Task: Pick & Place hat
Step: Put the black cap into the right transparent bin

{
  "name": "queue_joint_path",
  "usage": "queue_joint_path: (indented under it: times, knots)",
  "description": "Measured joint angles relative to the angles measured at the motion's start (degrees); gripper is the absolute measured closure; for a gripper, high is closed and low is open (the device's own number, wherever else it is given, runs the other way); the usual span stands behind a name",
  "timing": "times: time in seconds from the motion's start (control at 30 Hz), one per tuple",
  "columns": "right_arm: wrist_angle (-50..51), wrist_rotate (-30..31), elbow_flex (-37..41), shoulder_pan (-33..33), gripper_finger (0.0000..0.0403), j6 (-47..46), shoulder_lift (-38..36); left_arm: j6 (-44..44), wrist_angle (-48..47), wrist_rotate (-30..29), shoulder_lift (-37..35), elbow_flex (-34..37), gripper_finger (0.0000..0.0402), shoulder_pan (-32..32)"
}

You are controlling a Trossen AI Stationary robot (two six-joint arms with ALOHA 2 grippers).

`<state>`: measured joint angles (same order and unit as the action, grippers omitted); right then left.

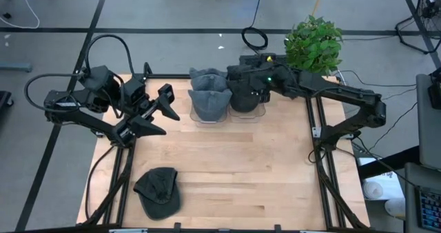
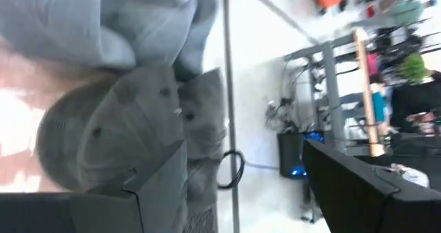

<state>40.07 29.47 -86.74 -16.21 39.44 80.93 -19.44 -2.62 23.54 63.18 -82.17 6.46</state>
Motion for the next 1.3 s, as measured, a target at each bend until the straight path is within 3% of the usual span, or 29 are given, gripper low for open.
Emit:
queue_joint_path:
  times: [0.3,0.8,1.1,1.3]
  knots:
    - [-11.6,2.3,0.0,5.92,0.0124,-2.19,-4.39,3.87,-0.06,-3.09,0.02,0.0,0.0163,-0.1]
    - [-28.63,1.82,0.0,21.39,0.0124,-19.99,-9.32,3.85,-0.69,-3.21,-1.07,0.0,0.0163,-2.55]
    - [-31.15,-4.35,0.0,29.95,0.0124,-35.07,-9.28,4.16,-4.37,-3.2,-2.9,-0.02,0.0163,-2.54]
    - [-30.92,-5.82,0.02,35.78,0.0124,-37.3,-10.34,6.66,-13.14,-3.2,-2.65,-0.02,0.0163,-1.25]
